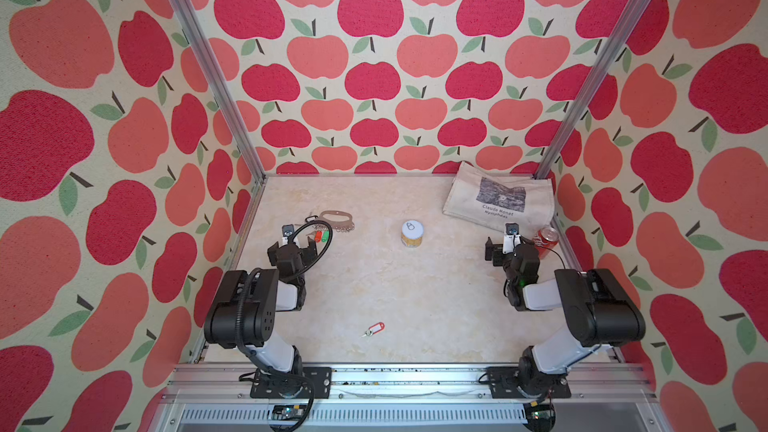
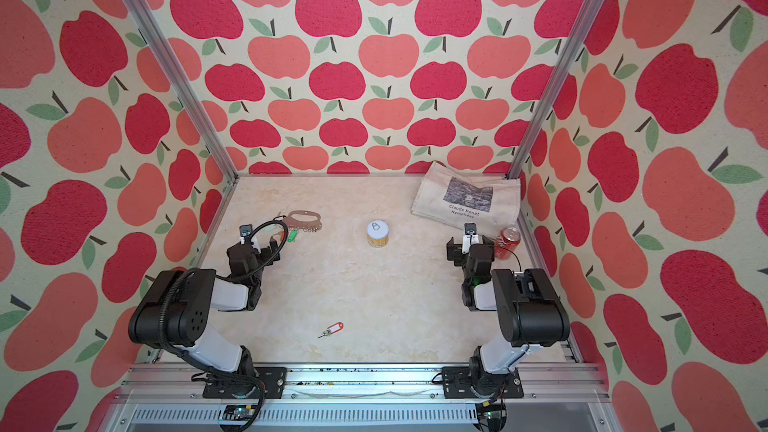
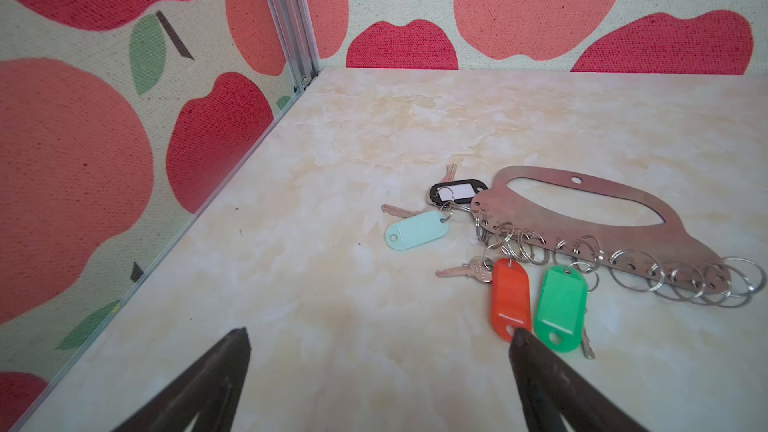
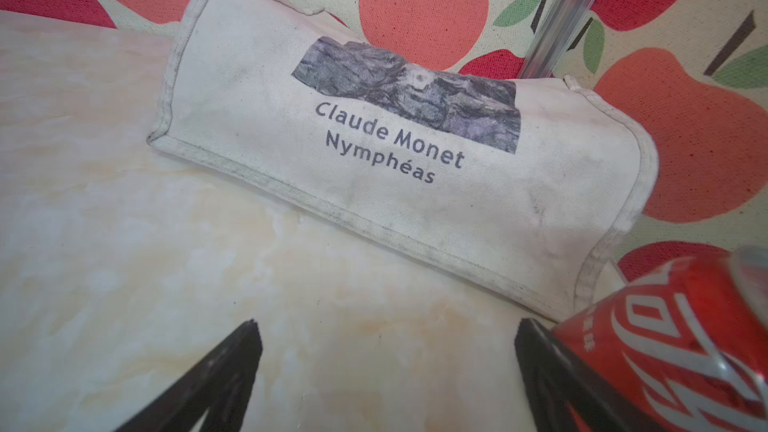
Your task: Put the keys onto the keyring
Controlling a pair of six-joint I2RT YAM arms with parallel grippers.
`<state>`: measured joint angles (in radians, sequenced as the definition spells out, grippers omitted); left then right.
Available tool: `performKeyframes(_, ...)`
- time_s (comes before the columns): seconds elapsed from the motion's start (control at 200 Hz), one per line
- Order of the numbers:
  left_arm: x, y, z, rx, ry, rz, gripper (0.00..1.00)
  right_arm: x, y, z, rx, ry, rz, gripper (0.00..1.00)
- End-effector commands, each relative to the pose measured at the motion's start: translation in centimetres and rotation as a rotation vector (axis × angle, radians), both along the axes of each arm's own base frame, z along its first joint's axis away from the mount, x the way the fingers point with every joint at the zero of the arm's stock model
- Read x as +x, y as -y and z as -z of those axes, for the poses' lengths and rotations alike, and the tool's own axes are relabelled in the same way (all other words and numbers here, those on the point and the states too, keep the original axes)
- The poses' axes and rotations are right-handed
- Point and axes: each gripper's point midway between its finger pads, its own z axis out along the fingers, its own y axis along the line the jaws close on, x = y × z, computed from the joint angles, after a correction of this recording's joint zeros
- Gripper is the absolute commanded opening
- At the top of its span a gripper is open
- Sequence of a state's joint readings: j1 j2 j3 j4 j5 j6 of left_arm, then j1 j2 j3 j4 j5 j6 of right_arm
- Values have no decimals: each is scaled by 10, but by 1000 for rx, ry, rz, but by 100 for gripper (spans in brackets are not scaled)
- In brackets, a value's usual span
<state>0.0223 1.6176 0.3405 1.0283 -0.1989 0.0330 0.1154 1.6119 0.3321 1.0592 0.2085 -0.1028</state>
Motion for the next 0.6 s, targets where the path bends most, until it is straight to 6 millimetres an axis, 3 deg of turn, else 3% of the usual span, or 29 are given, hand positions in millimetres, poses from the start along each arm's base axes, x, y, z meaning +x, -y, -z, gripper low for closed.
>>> performKeyframes(0.0, 5, -1, -4, -23, 16, -2, 99, 3, 1, -8, 24, 18, 4, 99)
performKeyframes(0.595, 6, -2, -3, -40, 6, 6, 99, 3, 1, -7, 24, 16, 4, 99)
